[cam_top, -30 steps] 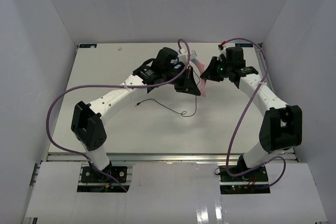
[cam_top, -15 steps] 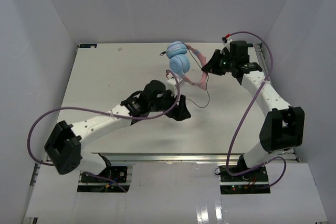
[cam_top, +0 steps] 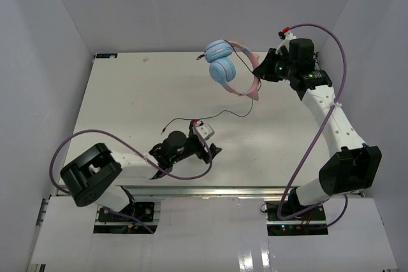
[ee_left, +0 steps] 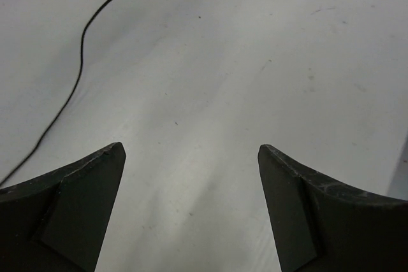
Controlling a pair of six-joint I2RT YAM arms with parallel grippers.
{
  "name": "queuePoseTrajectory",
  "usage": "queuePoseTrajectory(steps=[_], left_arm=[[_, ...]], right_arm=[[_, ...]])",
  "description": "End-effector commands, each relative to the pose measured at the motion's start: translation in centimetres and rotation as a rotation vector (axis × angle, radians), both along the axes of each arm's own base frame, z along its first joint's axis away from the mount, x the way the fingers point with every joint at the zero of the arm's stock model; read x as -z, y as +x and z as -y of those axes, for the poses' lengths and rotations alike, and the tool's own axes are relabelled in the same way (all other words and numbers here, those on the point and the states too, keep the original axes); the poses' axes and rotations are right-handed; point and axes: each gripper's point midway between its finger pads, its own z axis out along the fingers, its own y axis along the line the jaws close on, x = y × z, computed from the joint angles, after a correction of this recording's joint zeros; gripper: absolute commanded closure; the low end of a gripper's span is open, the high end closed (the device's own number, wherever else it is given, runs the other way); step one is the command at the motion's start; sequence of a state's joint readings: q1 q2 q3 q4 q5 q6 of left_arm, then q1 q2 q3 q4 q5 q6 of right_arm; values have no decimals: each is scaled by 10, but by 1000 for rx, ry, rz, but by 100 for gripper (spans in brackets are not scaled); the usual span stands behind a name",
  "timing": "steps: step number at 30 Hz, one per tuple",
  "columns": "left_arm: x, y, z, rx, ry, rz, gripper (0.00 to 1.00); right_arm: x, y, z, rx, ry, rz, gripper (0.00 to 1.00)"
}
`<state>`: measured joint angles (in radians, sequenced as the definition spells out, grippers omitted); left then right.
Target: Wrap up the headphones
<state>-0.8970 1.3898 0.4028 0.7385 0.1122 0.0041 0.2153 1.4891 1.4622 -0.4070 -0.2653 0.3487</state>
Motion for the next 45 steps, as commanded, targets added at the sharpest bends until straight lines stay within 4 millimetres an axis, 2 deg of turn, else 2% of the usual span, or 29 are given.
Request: queuePoseTrajectory(steps=[1, 2, 6, 8, 11, 14, 16, 19, 22, 23, 24, 27, 28, 29, 32, 36, 40, 43, 45], left_arm=[[-55, 55, 28, -68, -9, 327, 4], [-46, 65, 29, -103, 26, 339, 4], [-45, 97, 47, -156, 54, 397, 4], [-43, 106, 56, -164, 58, 406, 4], [-40, 119, 80, -131, 72, 410, 5], [-19, 126, 97, -91, 106, 380, 10], [-12, 131, 102, -91, 110, 352, 23], [-5, 136, 109, -77, 105, 318, 66], [-14, 121, 113, -6, 65, 309, 96], [-16, 113, 109, 6, 46, 304, 100], [-18, 104, 104, 15, 24, 297, 100], [-49, 76, 97, 79, -54, 318, 100], [-65, 61, 96, 127, -78, 336, 100], [-68, 44, 97, 188, -73, 331, 100], [-60, 17, 100, 295, -32, 288, 100], [-37, -6, 103, 401, -2, 198, 100], [-26, -27, 124, 539, -22, 122, 100], [-31, -46, 147, 640, -30, 127, 100], [-38, -52, 154, 667, -40, 145, 100]], right_arm=[[-50, -14, -4, -35, 53, 121, 92], [-53, -17, -5, -43, 57, 123, 92], [-61, -29, -6, -65, 64, 138, 92], [-61, -36, -8, -80, 70, 140, 92], [-62, -43, -11, -97, 87, 145, 92], [-66, -47, -12, -104, 94, 156, 92], [-70, -50, -12, -110, 98, 163, 92], [-72, -54, -13, -116, 105, 167, 92], [-72, -51, -7, -85, 85, 177, 92], [-71, -48, -4, -71, 73, 181, 92], [-70, -46, -2, -59, 62, 183, 92], [-60, -35, 6, -16, 29, 174, 92], [-53, -29, 8, 1, 15, 164, 92], [-46, -24, 9, 8, 7, 153, 92], [-33, -15, 5, 10, 20, 114, 92], [-30, -8, 1, 4, 41, 91, 92], [-32, -8, 2, 6, 37, 96, 92], [-31, -7, 9, 31, 11, 112, 92], [-27, -7, 12, 38, 1, 113, 92]])
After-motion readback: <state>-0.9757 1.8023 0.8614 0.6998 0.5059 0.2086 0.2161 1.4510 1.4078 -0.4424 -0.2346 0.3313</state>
